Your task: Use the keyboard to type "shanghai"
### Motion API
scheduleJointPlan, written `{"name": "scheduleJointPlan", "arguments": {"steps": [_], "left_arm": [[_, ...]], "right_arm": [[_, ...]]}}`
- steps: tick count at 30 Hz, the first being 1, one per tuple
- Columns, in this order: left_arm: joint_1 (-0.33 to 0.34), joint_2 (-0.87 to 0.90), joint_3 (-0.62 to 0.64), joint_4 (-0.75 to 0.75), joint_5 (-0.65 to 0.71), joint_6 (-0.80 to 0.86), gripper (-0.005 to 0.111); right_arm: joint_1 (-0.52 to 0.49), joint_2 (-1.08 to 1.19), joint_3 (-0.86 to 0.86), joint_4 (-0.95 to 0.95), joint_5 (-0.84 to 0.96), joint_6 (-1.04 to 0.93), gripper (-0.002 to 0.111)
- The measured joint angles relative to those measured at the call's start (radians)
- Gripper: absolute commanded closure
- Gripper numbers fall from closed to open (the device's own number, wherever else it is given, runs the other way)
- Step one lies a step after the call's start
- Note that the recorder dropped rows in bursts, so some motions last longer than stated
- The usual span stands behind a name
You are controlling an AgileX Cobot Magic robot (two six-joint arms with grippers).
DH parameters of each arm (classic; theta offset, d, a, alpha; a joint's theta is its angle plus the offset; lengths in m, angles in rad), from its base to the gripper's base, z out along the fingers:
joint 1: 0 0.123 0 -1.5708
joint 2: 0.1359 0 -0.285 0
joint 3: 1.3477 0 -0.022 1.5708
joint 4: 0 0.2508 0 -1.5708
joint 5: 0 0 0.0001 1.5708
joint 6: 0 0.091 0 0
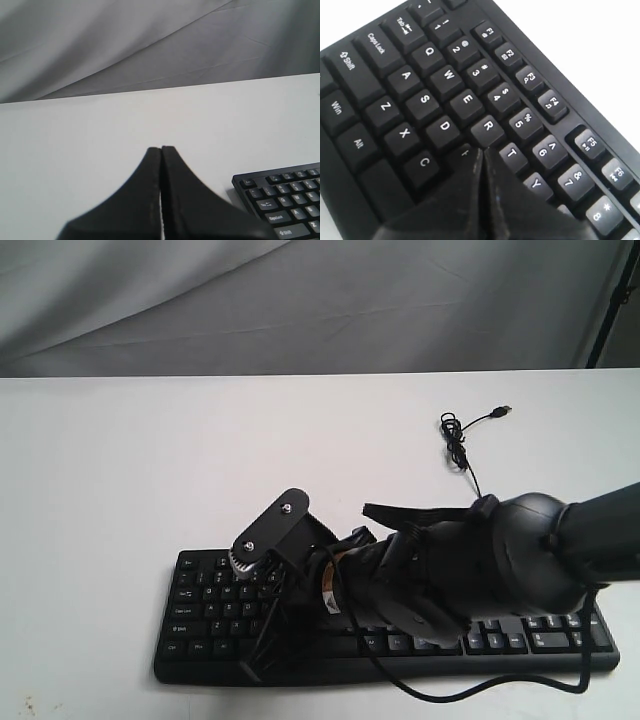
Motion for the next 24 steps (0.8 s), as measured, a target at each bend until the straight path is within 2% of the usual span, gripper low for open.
{"name": "scheduleJointPlan", "arguments": {"steps": [13,18,24], "left_arm": [[0.000,0.000,0.000,0.000,0.000,0.000,0.107],[0.000,0.000,0.000,0.000,0.000,0.000,0.107],[0.000,0.000,0.000,0.000,0.000,0.000,0.107]], "right_arm": [[0.000,-0.089,0.004,-0.007,0.072,0.000,0.108],[-0.019,-0.105,0.075,-0.007,0.029,0.000,0.108],[-0.023,-0.107,0.081,-0.007,0.007,0.000,0.108]]}}
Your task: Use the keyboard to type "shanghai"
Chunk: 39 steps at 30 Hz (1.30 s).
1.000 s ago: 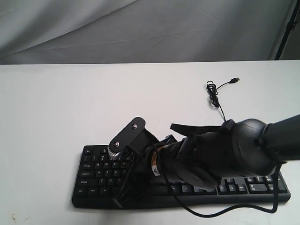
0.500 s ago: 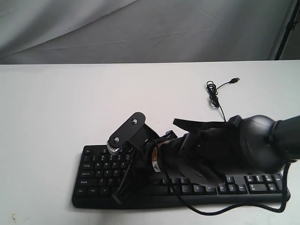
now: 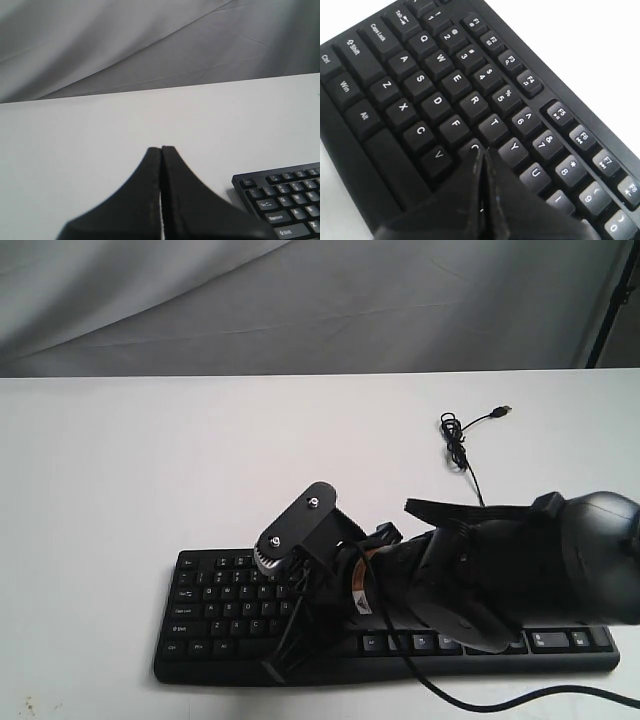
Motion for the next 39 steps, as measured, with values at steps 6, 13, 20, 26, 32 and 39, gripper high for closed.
{"name": "scheduleJointPlan", "arguments": {"steps": [6,13,20,26,32,39], "left_arm": [[0.000,0.000,0.000,0.000,0.000,0.000,0.107],[0.000,0.000,0.000,0.000,0.000,0.000,0.107],[0.000,0.000,0.000,0.000,0.000,0.000,0.107],[0.000,0.000,0.000,0.000,0.000,0.000,0.107],[0.000,0.000,0.000,0.000,0.000,0.000,0.107],[0.000,0.000,0.000,0.000,0.000,0.000,0.107]], "right_arm": [[-0.015,0.000,0.000,0.000,-0.004,0.000,0.108],[-0.017,0.002,0.000,0.000,-0.018,0.000,0.108],[-0.017,0.029,0.000,0.000,-0.032,0.000,0.108],[-0.017,0.059,0.000,0.000,-0.060,0.000,0.108],[-0.017,0.059,0.000,0.000,-0.060,0.000,0.108],[-0.017,0.012,0.000,0.000,-0.059,0.000,0.108]]}}
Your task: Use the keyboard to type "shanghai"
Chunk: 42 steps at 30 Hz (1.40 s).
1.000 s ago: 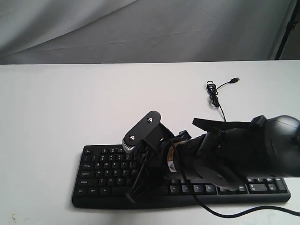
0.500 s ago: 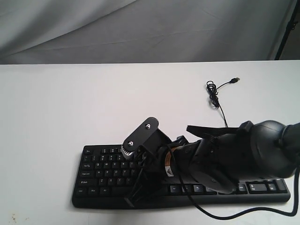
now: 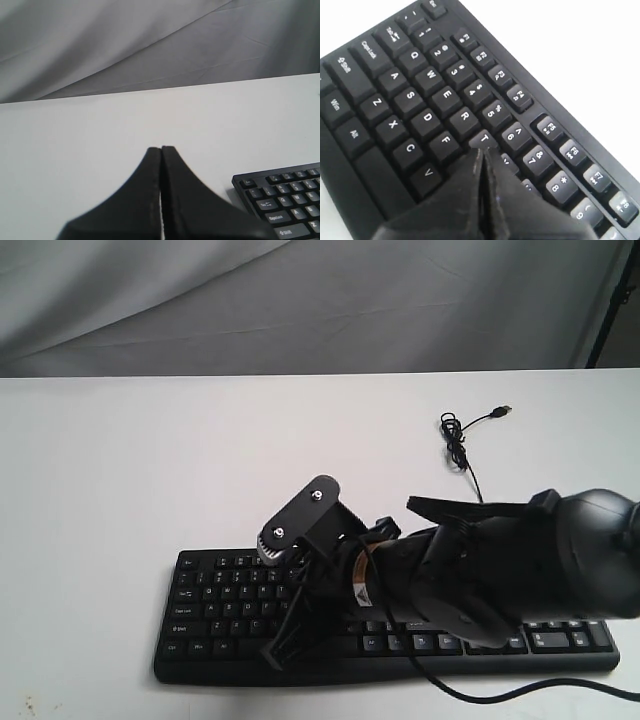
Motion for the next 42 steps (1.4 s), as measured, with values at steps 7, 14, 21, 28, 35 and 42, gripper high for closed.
{"name": "scheduleJointPlan", "arguments": {"steps": [7,14,21,28,35,42], "left_arm": [[0.000,0.000,0.000,0.000,0.000,0.000,0.107],[0.000,0.000,0.000,0.000,0.000,0.000,0.107],[0.000,0.000,0.000,0.000,0.000,0.000,0.107],[0.000,0.000,0.000,0.000,0.000,0.000,0.107],[0.000,0.000,0.000,0.000,0.000,0.000,0.107],[0.000,0.000,0.000,0.000,0.000,0.000,0.107]], "right_arm": [[0.050,0.002,-0.092,0.002,0.071,0.000,0.108],[0.133,0.102,-0.273,0.002,0.143,-0.003,0.108],[0.154,0.188,-0.334,0.002,0.173,-0.003,0.108],[0.154,0.193,-0.339,0.002,0.203,-0.003,0.108],[0.154,0.201,-0.339,0.002,0.205,-0.003,0.108],[0.154,0.216,-0.339,0.002,0.196,-0.003,0.108]]}}
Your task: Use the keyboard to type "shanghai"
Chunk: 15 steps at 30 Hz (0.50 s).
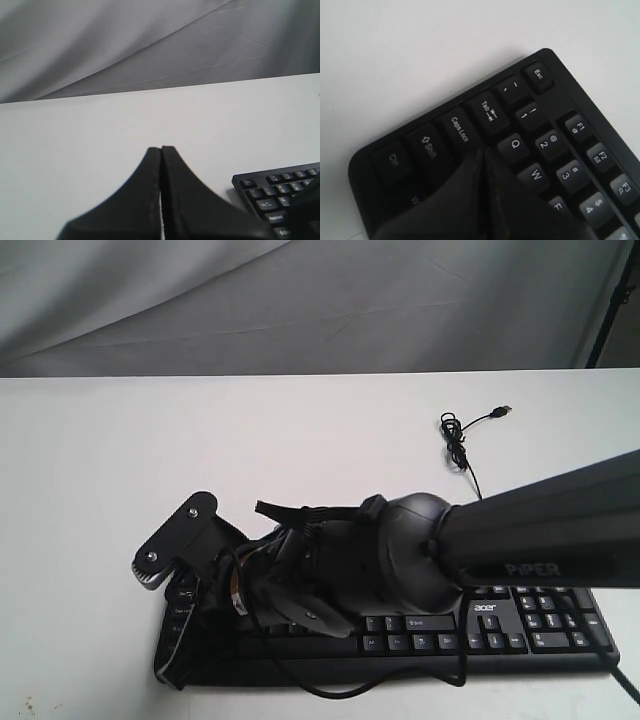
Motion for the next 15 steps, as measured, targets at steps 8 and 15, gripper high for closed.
{"name": "scheduleJointPlan", "arguments": {"steps": [8,15], "left_arm": [[0.000,0.000,0.000,0.000,0.000,0.000,0.107],[0.000,0.000,0.000,0.000,0.000,0.000,0.107]], "right_arm": [[-0.011,0.013,0.000,0.000,-0.016,-0.001,0.108],[-0.013,0.013,0.000,0.000,-0.018,-0.001,0.108]]}}
